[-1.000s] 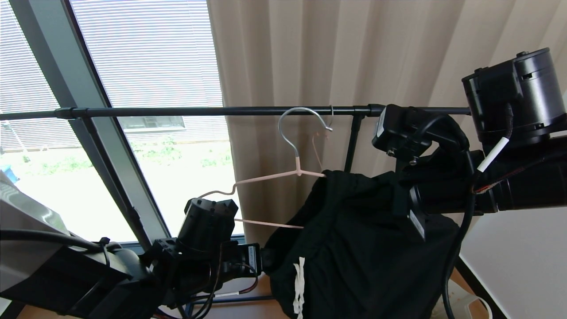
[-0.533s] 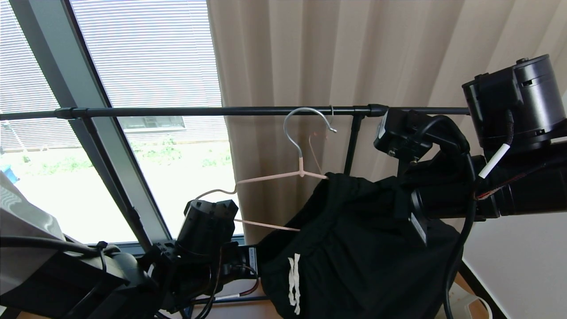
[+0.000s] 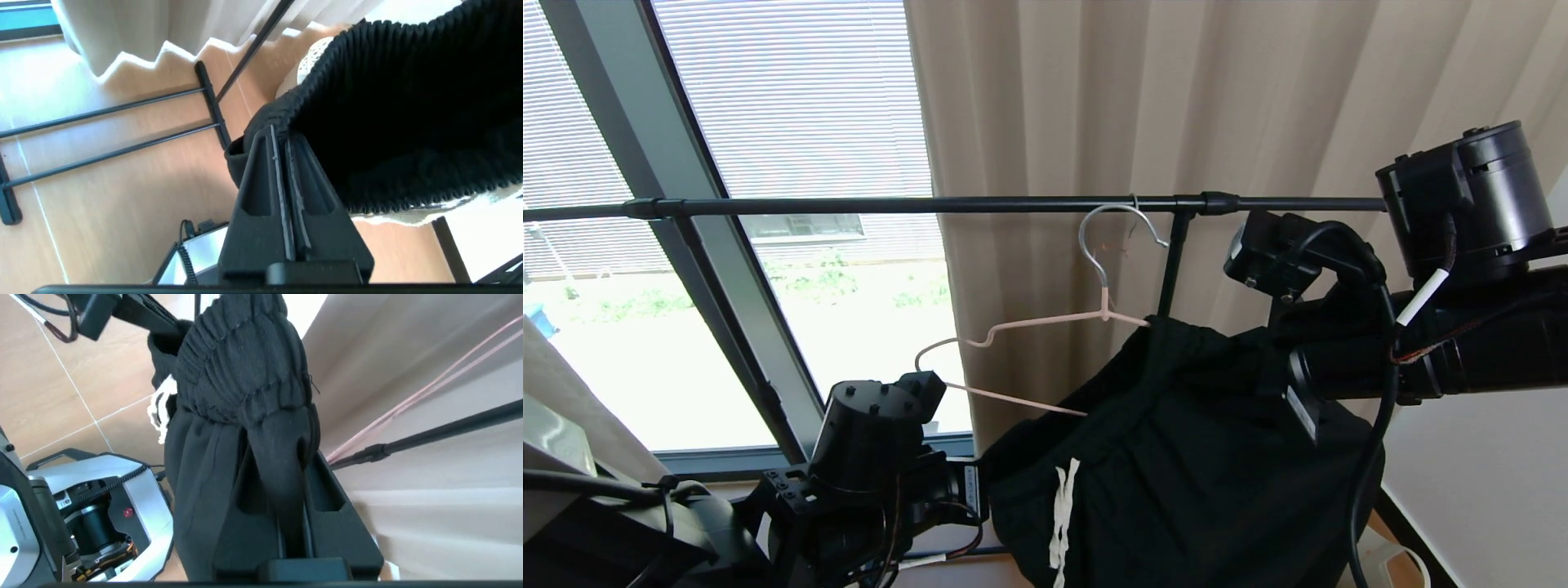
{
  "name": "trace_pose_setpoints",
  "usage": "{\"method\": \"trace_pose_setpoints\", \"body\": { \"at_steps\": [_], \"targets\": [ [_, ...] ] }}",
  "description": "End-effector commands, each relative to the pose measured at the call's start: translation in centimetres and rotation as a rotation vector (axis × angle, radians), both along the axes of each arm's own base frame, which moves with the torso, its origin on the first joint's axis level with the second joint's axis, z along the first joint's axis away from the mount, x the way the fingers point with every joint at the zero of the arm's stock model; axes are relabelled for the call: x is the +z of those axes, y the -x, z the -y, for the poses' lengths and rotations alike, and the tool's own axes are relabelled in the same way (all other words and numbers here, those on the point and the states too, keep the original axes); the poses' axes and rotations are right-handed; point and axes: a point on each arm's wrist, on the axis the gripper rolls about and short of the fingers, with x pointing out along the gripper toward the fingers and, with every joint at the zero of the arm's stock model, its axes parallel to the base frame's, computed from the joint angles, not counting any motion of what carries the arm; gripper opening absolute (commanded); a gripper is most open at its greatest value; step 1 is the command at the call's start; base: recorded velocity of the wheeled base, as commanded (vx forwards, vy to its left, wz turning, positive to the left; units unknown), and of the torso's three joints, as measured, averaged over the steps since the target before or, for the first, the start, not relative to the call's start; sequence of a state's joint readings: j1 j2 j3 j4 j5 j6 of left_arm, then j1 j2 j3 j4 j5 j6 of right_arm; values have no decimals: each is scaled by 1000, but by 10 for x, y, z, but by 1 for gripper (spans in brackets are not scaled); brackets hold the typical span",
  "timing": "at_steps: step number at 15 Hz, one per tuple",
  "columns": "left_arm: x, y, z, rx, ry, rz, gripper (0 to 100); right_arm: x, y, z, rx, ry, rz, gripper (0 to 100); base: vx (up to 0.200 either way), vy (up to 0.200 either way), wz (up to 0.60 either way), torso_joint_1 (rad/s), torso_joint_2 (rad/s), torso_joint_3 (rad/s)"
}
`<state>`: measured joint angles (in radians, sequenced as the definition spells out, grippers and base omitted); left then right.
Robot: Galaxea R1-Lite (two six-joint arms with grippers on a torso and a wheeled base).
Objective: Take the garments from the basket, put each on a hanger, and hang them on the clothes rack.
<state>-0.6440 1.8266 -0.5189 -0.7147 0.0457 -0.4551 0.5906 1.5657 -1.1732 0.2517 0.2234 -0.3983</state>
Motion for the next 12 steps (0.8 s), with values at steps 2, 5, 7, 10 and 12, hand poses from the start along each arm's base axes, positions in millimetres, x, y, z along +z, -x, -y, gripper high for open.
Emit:
{"method": "trace_pose_setpoints", "body": {
  "at_steps": [2,5,7,10,12],
  "targets": [
    [5,-2,-8,27,7,15,0,-3,-2,7,-24,6,-9,0,0,0,0,0,0,0],
    [9,-7,-19,67,14,28,0,-9,3,12,-25,14,-29,0,0,0,0,0,0,0],
    [13,-8,-22,77,14,42,0,-9,6,14,-24,11,-27,0,0,0,0,0,0,0],
    [19,-12,-37,115,-1,78,0,-14,14,25,-33,-5,-19,0,0,0,0,0,0,0],
    [20,-13,-40,121,-7,84,0,-15,15,26,-32,-3,-21,0,0,0,0,0,0,0]
  ]
}}
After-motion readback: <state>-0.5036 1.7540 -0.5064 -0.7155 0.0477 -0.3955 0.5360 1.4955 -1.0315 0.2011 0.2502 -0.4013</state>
